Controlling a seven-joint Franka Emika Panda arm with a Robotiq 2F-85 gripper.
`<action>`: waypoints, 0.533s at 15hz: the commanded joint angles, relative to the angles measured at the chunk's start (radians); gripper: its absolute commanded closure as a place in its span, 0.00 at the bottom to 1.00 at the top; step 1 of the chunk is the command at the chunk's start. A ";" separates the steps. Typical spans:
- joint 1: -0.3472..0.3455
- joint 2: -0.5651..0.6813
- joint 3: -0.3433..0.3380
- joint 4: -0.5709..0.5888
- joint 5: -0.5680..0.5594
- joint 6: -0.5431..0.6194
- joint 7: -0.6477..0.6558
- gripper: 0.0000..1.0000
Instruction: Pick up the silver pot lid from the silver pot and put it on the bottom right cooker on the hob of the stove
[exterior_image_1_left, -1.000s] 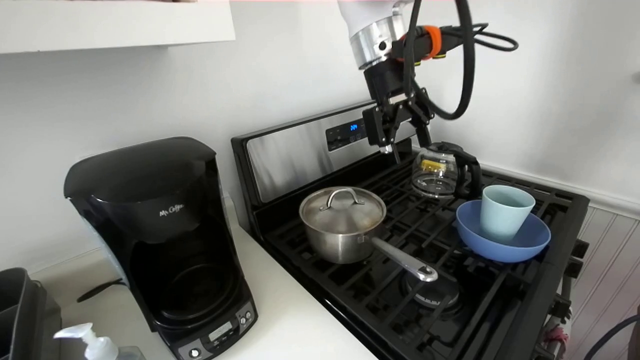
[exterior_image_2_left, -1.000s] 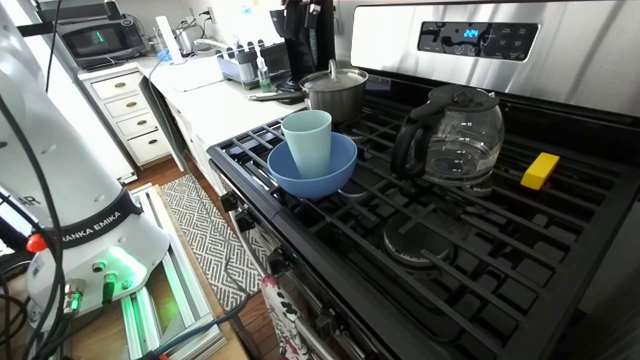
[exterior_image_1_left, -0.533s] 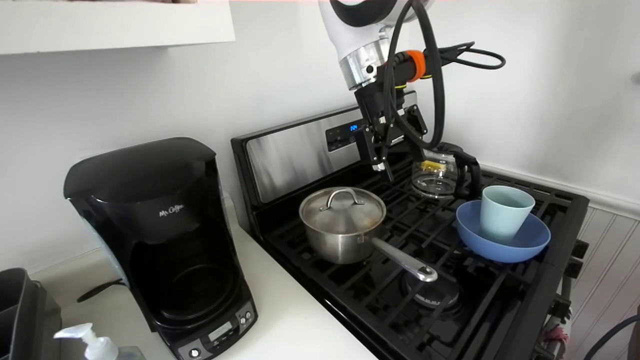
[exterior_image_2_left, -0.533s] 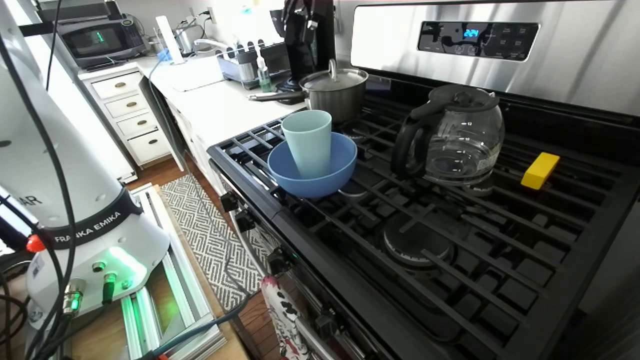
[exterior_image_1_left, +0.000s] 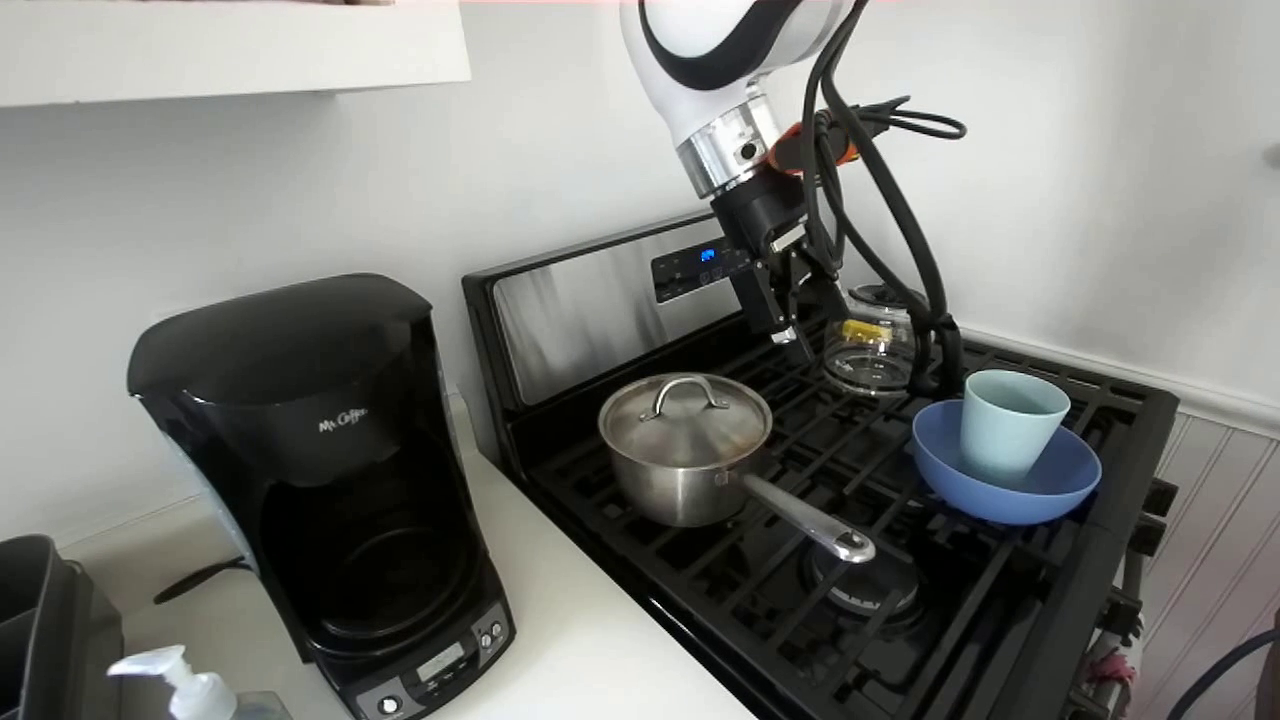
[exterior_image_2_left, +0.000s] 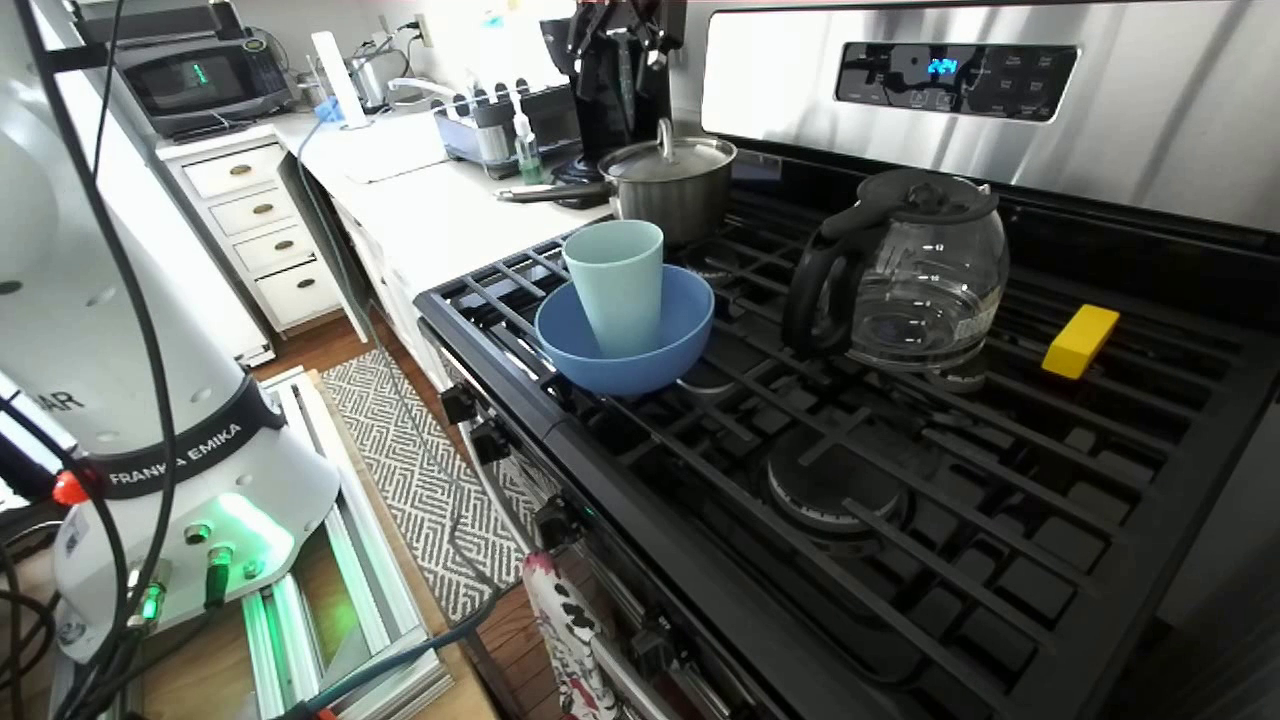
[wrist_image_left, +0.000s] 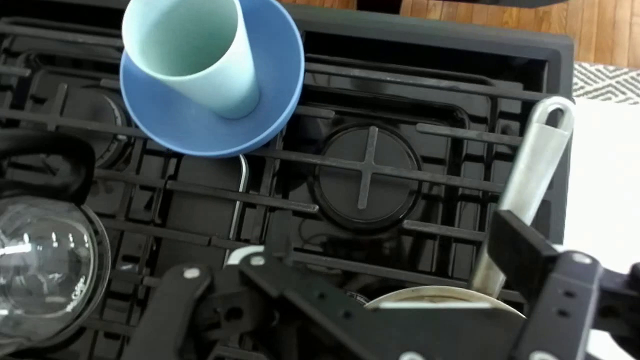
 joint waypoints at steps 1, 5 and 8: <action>0.006 0.081 0.007 0.135 -0.057 -0.072 -0.190 0.00; 0.029 0.142 0.036 0.231 -0.087 -0.163 -0.346 0.00; 0.026 0.112 0.032 0.181 -0.065 -0.124 -0.309 0.00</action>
